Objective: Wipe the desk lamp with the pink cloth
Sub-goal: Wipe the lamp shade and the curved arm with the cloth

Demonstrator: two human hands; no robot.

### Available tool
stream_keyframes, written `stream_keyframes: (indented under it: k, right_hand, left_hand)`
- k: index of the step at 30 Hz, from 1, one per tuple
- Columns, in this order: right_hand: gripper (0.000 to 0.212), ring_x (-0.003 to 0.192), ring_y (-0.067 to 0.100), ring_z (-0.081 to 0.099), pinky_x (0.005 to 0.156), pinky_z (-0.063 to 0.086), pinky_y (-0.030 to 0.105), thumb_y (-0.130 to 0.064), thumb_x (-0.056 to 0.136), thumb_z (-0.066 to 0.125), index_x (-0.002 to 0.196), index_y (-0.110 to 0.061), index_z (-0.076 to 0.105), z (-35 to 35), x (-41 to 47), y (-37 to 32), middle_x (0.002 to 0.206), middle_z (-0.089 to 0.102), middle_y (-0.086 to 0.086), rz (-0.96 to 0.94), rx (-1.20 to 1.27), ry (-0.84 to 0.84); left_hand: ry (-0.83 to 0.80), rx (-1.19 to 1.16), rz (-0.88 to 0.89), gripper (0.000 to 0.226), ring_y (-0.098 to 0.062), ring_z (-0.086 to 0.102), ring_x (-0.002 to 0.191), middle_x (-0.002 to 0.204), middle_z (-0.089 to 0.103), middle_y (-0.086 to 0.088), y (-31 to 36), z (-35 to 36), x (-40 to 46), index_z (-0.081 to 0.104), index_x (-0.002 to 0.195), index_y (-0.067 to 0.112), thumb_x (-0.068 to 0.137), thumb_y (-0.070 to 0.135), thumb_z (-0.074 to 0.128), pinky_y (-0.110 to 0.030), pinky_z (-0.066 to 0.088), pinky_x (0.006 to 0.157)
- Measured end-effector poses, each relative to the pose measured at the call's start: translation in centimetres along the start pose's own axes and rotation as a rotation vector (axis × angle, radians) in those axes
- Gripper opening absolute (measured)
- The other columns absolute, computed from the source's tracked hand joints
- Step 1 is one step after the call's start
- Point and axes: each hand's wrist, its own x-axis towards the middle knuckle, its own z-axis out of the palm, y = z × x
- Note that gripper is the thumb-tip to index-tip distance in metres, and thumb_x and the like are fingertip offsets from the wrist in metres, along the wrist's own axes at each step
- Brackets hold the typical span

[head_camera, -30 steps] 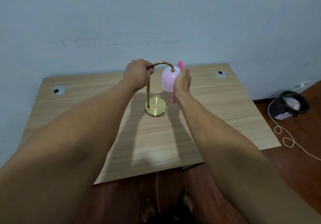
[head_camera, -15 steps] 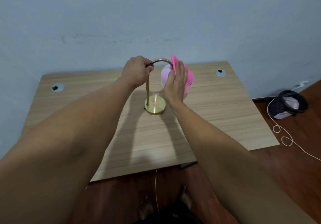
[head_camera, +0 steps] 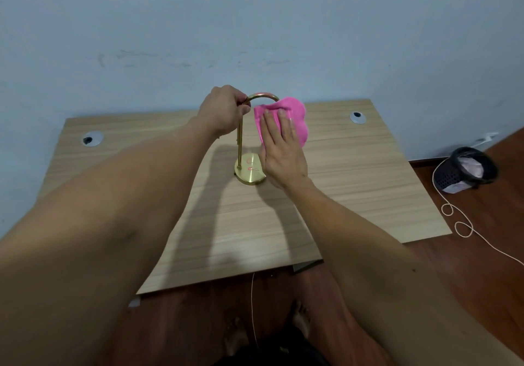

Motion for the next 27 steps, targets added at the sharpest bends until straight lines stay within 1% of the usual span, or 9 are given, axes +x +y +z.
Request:
stream_keyframes:
  k: [4, 6, 8, 10, 12, 16, 22, 24, 27]
  right_hand:
    - [0.062, 0.156, 0.038, 0.025, 0.130, 0.015, 0.051, -0.023, 0.101, 0.041, 0.158, 0.001, 0.034, -0.2, -0.8, 1.1, 0.167, 0.032, 0.018, -0.146, -0.105, -0.003]
    - [0.060, 0.154, 0.037, 0.030, 0.129, 0.019, 0.052, -0.024, 0.102, 0.041, 0.155, 0.003, 0.039, -0.9, 0.9, 0.9, 0.163, 0.038, 0.020, -0.137, -0.136, -0.018]
    - [0.058, 0.154, 0.036, 0.032, 0.130, 0.017, 0.052, -0.025, 0.103, 0.040, 0.153, 0.004, 0.041, -1.3, 2.6, 0.3, 0.160, 0.042, 0.021, -0.100, -0.178, -0.075]
    - [0.060, 0.154, 0.035, 0.030, 0.131, 0.011, 0.051, -0.026, 0.103, 0.040, 0.154, 0.004, 0.038, -1.4, 2.7, 0.0, 0.161, 0.040, 0.021, -0.108, -0.215, -0.114]
    - [0.064, 0.157, 0.035, 0.025, 0.131, 0.006, 0.050, -0.028, 0.102, 0.039, 0.157, 0.004, 0.033, -1.1, 1.3, 0.8, 0.165, 0.034, 0.020, -0.190, -0.256, -0.131]
    - [0.066, 0.158, 0.031, 0.022, 0.131, 0.009, 0.049, -0.031, 0.103, 0.038, 0.159, 0.001, 0.029, -1.6, 0.3, 2.3, 0.168, 0.030, 0.017, -0.315, -0.299, -0.157]
    - [0.058, 0.148, 0.039, 0.039, 0.129, 0.019, 0.050, -0.034, 0.102, 0.043, 0.143, 0.005, 0.054, -2.3, 4.3, -1.0, 0.151, 0.052, 0.023, -0.214, -0.439, -0.222]
    - [0.057, 0.149, 0.040, 0.035, 0.129, 0.016, 0.052, -0.032, 0.103, 0.040, 0.143, 0.006, 0.053, -1.9, 4.2, -1.2, 0.152, 0.050, 0.023, -0.227, -0.458, -0.238]
    - [0.061, 0.156, 0.039, 0.024, 0.130, 0.011, 0.052, -0.033, 0.104, 0.035, 0.151, 0.005, 0.043, -1.3, 2.8, 0.4, 0.162, 0.039, 0.021, -0.349, -0.477, -0.230]
  left_hand:
    - [-0.005, 0.001, 0.004, 0.016, -0.025, 0.058, 0.072, 0.072, 0.065, -0.004, -0.1, -0.1, 0.0, 0.078, 0.092, 0.017, 0.095, 0.021, 0.063, -0.031, 0.048, 0.069]
    - [-0.005, 0.006, 0.009, 0.016, -0.025, 0.059, 0.073, 0.075, 0.067, -0.006, -0.1, -0.2, 0.1, 0.078, 0.093, 0.017, 0.096, 0.022, 0.063, -0.031, 0.048, 0.070]
    - [-0.013, 0.013, 0.010, 0.016, -0.025, 0.058, 0.072, 0.073, 0.066, -0.005, -0.2, -0.2, 0.2, 0.078, 0.093, 0.016, 0.096, 0.022, 0.063, -0.030, 0.046, 0.068]
    - [-0.020, 0.018, 0.013, 0.016, -0.025, 0.057, 0.072, 0.073, 0.065, -0.005, -0.3, -0.2, 0.2, 0.078, 0.092, 0.016, 0.096, 0.023, 0.063, -0.030, 0.046, 0.069]
    - [-0.019, 0.016, 0.014, 0.016, -0.025, 0.059, 0.073, 0.074, 0.067, -0.005, -0.3, -0.1, 0.1, 0.078, 0.093, 0.017, 0.096, 0.023, 0.063, -0.031, 0.047, 0.070]
    - [-0.005, -0.003, 0.004, 0.016, -0.025, 0.061, 0.075, 0.077, 0.068, -0.004, -0.4, 0.0, 0.2, 0.079, 0.093, 0.018, 0.095, 0.021, 0.064, -0.028, 0.043, 0.069]
    - [-0.013, 0.020, 0.010, 0.015, -0.027, 0.063, 0.077, 0.078, 0.070, -0.007, -0.3, -0.1, 0.1, 0.078, 0.093, 0.019, 0.095, 0.023, 0.064, -0.030, 0.046, 0.069]
    - [-0.013, 0.020, 0.011, 0.016, -0.027, 0.064, 0.077, 0.078, 0.070, -0.007, -0.3, -0.2, 0.1, 0.078, 0.093, 0.019, 0.095, 0.022, 0.063, -0.032, 0.050, 0.071]
    - [-0.011, 0.015, 0.012, 0.016, -0.028, 0.066, 0.079, 0.080, 0.072, -0.008, -0.3, -0.1, 0.1, 0.078, 0.093, 0.018, 0.095, 0.022, 0.063, -0.035, 0.054, 0.075]
